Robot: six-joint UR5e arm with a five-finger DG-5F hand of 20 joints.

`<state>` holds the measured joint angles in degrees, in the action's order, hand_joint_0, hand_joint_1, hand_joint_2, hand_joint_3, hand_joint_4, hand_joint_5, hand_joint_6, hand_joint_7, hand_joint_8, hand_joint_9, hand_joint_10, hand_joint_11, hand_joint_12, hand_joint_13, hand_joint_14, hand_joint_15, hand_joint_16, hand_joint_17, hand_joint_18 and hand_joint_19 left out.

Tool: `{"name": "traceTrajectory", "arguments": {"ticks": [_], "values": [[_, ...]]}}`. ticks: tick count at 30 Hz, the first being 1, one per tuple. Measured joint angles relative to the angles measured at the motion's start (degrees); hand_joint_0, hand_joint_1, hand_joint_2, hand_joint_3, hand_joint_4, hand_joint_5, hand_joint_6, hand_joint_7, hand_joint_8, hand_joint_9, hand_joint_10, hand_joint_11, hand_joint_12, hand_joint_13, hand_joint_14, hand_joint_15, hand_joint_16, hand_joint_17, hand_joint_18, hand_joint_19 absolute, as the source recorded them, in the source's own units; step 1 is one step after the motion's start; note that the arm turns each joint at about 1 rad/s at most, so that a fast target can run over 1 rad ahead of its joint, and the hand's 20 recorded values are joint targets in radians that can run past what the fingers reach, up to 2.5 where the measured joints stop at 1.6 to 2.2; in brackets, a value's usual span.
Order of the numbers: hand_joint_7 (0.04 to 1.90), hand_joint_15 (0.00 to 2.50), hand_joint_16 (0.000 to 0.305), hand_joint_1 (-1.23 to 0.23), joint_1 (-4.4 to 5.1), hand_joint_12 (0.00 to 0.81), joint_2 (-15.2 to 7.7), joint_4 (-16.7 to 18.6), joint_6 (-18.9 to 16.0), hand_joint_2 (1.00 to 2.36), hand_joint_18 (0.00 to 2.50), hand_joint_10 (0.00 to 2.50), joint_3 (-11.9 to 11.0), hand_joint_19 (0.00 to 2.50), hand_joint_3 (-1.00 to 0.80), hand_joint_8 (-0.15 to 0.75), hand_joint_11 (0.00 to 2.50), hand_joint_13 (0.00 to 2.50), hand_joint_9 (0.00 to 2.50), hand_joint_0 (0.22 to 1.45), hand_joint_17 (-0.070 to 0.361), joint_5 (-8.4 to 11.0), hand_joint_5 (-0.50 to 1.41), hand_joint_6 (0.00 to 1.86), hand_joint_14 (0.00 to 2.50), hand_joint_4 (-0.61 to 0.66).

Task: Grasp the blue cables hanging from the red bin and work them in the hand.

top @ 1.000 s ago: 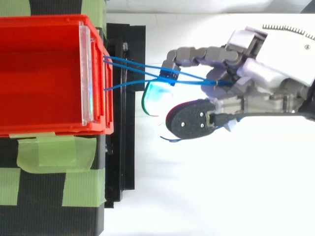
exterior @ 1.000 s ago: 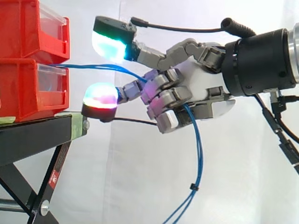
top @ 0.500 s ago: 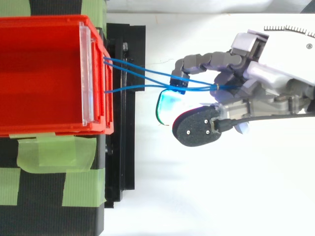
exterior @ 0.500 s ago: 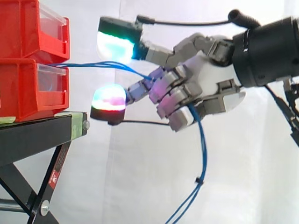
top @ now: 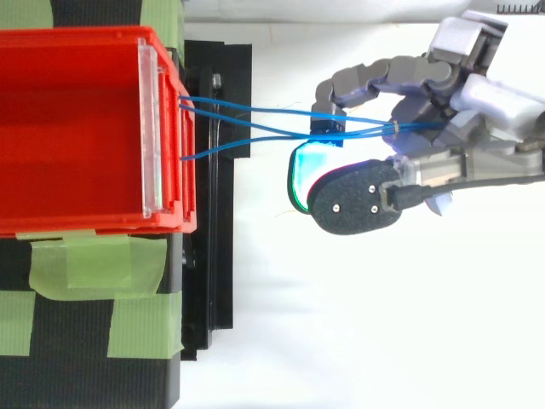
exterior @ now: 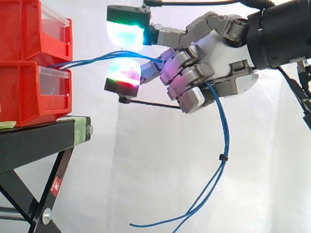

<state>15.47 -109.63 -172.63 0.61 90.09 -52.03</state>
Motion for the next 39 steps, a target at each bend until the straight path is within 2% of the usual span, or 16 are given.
{"name": "traceTrajectory", "arguments": {"ticks": [4, 6, 12, 15, 19, 22, 34, 39], "values": [[1.22, 2.08, 0.209, -0.61, -0.66, 0.704, 0.0, -0.2, -0.5, 1.01, 2.42, 2.50, 0.0, 0.76, -0.77, 0.510, 2.50, 2.07, 1.91, 0.88, 0.157, 0.06, 0.16, 0.54, 2.50, 0.24], [1.25, 2.08, 0.209, -0.61, -0.95, 0.704, 0.0, -0.2, -0.8, 1.01, 2.42, 2.50, 0.0, 0.76, -0.82, 0.510, 2.50, 2.07, 1.91, 0.86, 0.157, 0.07, 0.18, 0.40, 2.50, 0.25], [1.29, 2.08, 0.209, -0.60, -1.71, 0.704, 0.0, -0.3, -1.0, 1.01, 2.42, 2.50, 0.0, 0.76, -0.85, 0.510, 2.50, 2.07, 1.91, 0.84, 0.157, 0.52, 0.20, 0.27, 2.50, 0.26], [1.30, 2.08, 0.209, -0.60, -2.02, 0.704, 0.0, -0.3, -0.7, 1.01, 2.42, 2.50, 0.0, 0.76, -0.86, 0.510, 2.50, 2.07, 1.91, 0.84, 0.157, 2.14, 0.20, 0.26, 2.50, 0.26], [1.29, 2.08, 0.209, -0.60, -2.70, 0.704, 0.0, -0.8, -0.3, 1.01, 2.42, 2.50, 0.0, 0.76, -0.86, 0.510, 2.50, 2.07, 1.91, 0.84, 0.157, 5.24, 0.20, 0.26, 2.50, 0.26], [1.28, 2.08, 0.209, -0.60, -3.17, 0.704, 0.0, -1.5, -0.3, 1.01, 2.42, 2.50, 0.0, 0.76, -0.86, 0.510, 2.50, 2.07, 1.91, 0.84, 0.157, 6.14, 0.20, 0.27, 2.50, 0.26], [1.29, 2.08, 0.209, -0.60, -3.95, 0.704, 0.6, -2.2, 0.3, 1.01, 2.42, 2.50, 0.0, 0.76, -0.85, 0.510, 2.50, 2.07, 1.91, 0.86, 0.157, 6.37, 0.21, 0.30, 2.50, 0.25], [1.28, 2.08, 0.209, -0.60, -4.10, 0.704, 0.9, -2.3, 2.1, 1.01, 2.42, 2.50, -1.4, 0.76, -0.79, 0.510, 2.50, 2.07, 1.91, 0.89, 0.157, 6.13, 0.22, 0.34, 2.50, 0.24]]}}
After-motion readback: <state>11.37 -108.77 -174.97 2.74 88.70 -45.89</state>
